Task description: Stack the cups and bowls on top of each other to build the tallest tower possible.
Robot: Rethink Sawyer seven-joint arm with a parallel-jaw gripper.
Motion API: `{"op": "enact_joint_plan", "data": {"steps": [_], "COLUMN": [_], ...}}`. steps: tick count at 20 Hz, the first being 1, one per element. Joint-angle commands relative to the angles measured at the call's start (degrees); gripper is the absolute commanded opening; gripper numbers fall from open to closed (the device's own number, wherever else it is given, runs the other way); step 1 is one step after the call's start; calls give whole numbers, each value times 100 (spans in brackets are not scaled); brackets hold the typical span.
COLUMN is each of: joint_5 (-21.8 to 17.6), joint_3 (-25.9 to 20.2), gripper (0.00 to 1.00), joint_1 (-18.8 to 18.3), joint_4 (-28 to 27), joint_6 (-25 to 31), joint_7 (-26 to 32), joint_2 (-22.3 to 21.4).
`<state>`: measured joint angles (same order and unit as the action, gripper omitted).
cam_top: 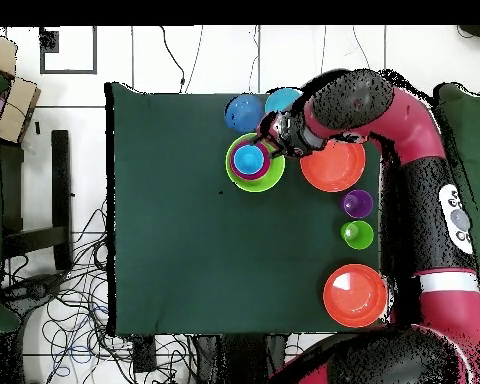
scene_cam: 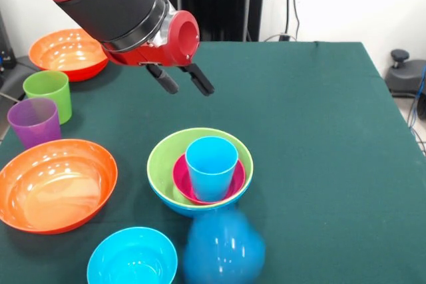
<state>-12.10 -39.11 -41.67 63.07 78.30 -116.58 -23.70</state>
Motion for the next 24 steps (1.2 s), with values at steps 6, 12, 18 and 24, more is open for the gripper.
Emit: {"op": "enact_joint_plan", "data": {"steps": [6, 12, 18, 24], "joint_5": [-356, -337, -566, -1161], "joint_3": [7, 1, 103, 283], "gripper": [100, 100, 100, 100], "joint_1": [213, 214, 378, 688], "joint_4": [237, 286, 262, 372], "joint_6": [-76, -112, -371, -1437], "joint_7": [1118, 1087, 987, 793], "joint_2": [-66, -112, -171, 68]}}
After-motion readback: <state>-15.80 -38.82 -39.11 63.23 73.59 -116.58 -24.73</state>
